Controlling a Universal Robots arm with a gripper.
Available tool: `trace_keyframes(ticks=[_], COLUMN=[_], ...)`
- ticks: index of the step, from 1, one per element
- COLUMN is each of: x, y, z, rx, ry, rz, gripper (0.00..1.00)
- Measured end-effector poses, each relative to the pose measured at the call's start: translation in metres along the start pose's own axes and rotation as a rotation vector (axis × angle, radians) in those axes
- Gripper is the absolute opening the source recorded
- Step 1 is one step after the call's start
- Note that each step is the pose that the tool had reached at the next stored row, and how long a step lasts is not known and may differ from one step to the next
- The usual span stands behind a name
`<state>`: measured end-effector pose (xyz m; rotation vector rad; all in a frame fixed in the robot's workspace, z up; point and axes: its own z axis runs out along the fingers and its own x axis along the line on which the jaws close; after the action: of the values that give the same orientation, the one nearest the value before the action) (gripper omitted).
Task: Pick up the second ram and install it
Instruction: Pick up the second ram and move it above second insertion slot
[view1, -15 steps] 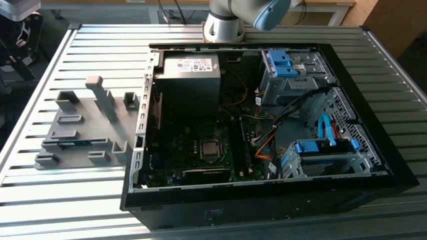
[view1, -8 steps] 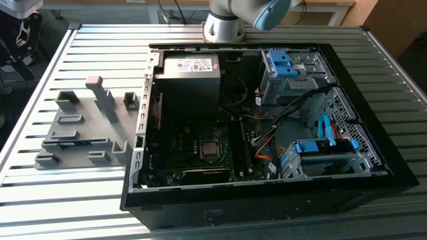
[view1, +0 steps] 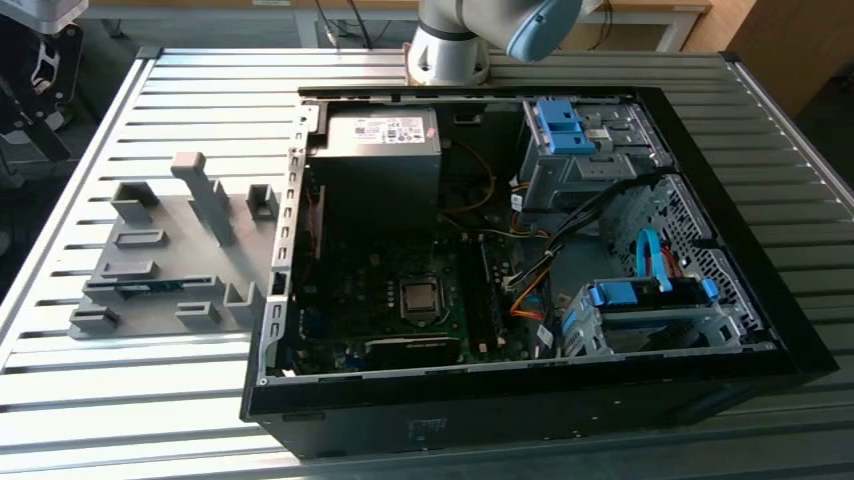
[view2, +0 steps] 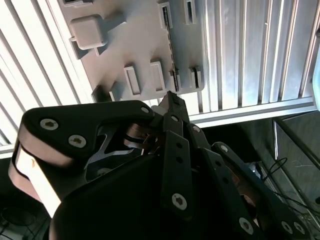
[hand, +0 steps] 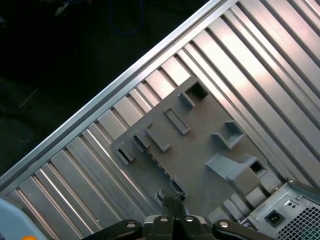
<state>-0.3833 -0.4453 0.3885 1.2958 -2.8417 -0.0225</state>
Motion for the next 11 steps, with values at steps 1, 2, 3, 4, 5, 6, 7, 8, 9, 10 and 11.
trace_keyframes(ticks=[1,2,3,4,5,6,7,8,9,10,11], x=[0.0000,0.0000,0.0000,0.0000,0.0001,0.0001,0.0002,0.0003,0.0003,0.0003,0.0003], y=[0.0000,0.0001,0.0000,0.0001,0.0001,0.0001,0.0001,0.0002,0.0002,0.0002,0.0003], z=[0.0000,0.0000,0.0000,0.0000,0.0000,0.0000,0.0000,0.0000,0.0000,0.0000,0.0000], rx=[0.0000,0.0001,0.0002,0.0002,0.0003,0.0003,0.0003,0.0004,0.0005,0.0005,0.0006], ry=[0.0001,0.0002,0.0003,0.0004,0.0005,0.0007,0.0008,0.0009,0.0009,0.0011,0.0012], rz=[-0.005,-0.010,-0.016,-0.021,-0.026,-0.031,-0.036,-0.041,-0.046,-0.051,-0.056], gripper=[0.11,0.11,0.11,0.11,0.11,0.11,0.11,0.11,0.11,0.11,0.11])
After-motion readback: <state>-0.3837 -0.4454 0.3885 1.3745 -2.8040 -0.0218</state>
